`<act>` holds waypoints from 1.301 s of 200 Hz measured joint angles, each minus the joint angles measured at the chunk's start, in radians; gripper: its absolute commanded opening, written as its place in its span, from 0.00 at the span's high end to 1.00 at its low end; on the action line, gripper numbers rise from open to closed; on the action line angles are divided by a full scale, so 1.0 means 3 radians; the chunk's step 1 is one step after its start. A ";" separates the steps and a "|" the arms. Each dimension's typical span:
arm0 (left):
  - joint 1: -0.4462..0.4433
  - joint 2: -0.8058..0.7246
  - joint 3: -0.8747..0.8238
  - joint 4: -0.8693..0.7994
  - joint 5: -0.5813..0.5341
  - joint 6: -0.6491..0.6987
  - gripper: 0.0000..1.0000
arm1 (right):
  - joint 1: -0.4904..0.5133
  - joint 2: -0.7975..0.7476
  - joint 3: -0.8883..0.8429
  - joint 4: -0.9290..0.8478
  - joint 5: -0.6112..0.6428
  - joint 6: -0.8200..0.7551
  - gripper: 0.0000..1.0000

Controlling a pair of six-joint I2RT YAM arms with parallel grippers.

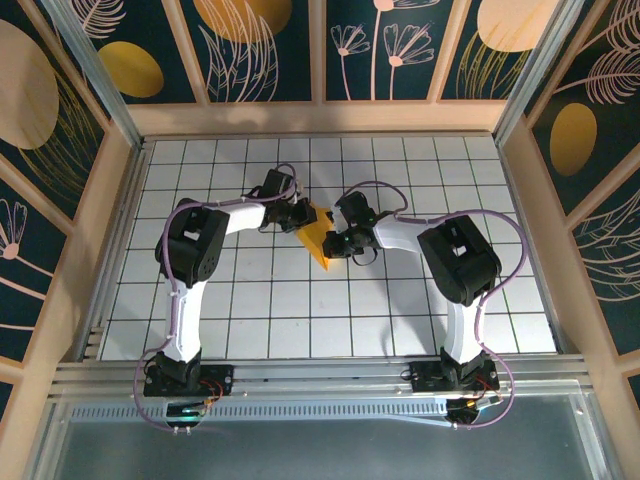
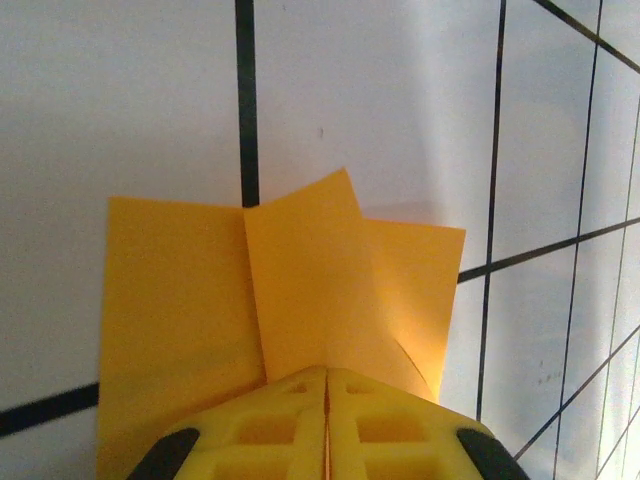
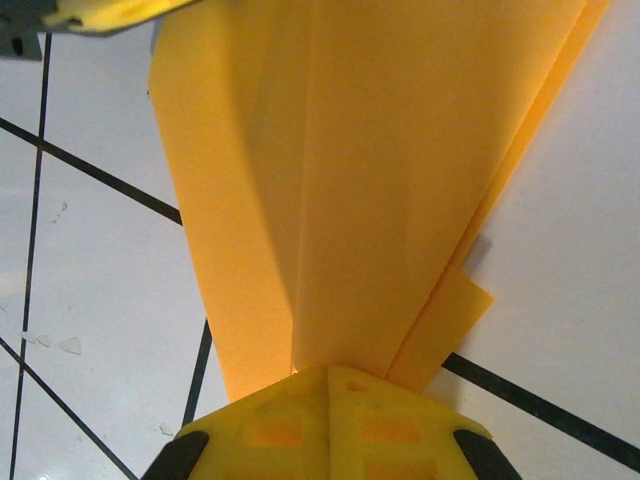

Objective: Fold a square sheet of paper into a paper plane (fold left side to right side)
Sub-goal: Fourth fold the wing at the center of the table.

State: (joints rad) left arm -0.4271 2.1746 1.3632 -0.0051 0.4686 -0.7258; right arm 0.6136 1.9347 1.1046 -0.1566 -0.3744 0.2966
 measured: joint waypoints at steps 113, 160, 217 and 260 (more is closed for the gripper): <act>0.0128 0.0239 0.0392 -0.0125 0.0074 0.0001 0.89 | 0.0000 0.0019 0.0006 0.0078 0.0061 -0.0010 1.00; 0.0205 0.0394 0.0664 -0.0233 0.0097 0.0003 0.89 | 0.0000 0.0034 0.0033 0.0080 0.0089 -0.0010 1.00; 0.0350 0.0554 0.0952 -0.0259 -0.0048 0.0045 0.89 | 0.0000 0.0038 0.0042 0.0076 0.0112 -0.0011 1.00; 0.0526 0.0565 0.1011 -0.0259 -0.0270 0.0135 0.83 | -0.0001 0.0038 0.0047 0.0070 0.0112 -0.0025 1.00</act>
State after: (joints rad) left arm -0.2691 2.3440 1.6665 -0.0830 0.3878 -0.6853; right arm 0.6132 1.9461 1.1187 -0.1356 -0.3408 0.2890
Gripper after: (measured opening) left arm 0.150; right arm 0.051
